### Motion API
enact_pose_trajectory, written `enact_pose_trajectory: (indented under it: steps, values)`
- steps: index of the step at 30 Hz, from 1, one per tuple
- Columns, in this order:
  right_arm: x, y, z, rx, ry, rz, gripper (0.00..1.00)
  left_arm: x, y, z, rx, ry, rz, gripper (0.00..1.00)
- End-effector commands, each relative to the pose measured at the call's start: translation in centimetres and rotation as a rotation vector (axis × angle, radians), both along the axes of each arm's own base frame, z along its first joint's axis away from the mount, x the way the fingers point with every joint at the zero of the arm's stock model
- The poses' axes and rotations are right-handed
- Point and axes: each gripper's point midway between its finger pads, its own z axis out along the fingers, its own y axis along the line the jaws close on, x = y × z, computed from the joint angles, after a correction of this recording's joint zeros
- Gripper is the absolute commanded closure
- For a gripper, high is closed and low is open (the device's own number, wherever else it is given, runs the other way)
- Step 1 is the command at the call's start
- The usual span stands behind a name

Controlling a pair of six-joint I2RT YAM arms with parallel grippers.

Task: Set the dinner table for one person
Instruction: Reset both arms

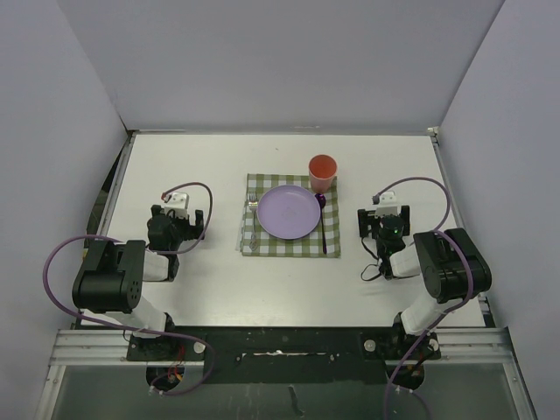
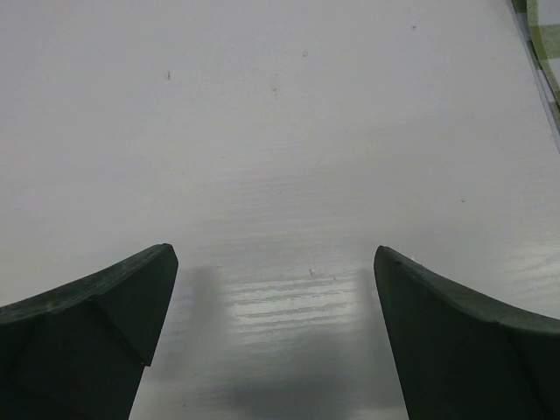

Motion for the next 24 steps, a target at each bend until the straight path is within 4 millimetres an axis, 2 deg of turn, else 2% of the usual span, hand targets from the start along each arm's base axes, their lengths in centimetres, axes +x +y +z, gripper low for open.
enact_pose_trajectory:
  steps: [1, 24]
  values:
    - [1.5, -0.27, 2.54, 0.026, -0.085, -0.017, 0.02, 1.45, 0.33, 1.42, -0.014, -0.051, 0.018, 0.02]
    - [1.58, -0.33, 2.49, 0.036, -0.08, -0.015, 0.02, 1.47, 0.35, 1.45, -0.014, -0.052, 0.019, 0.02]
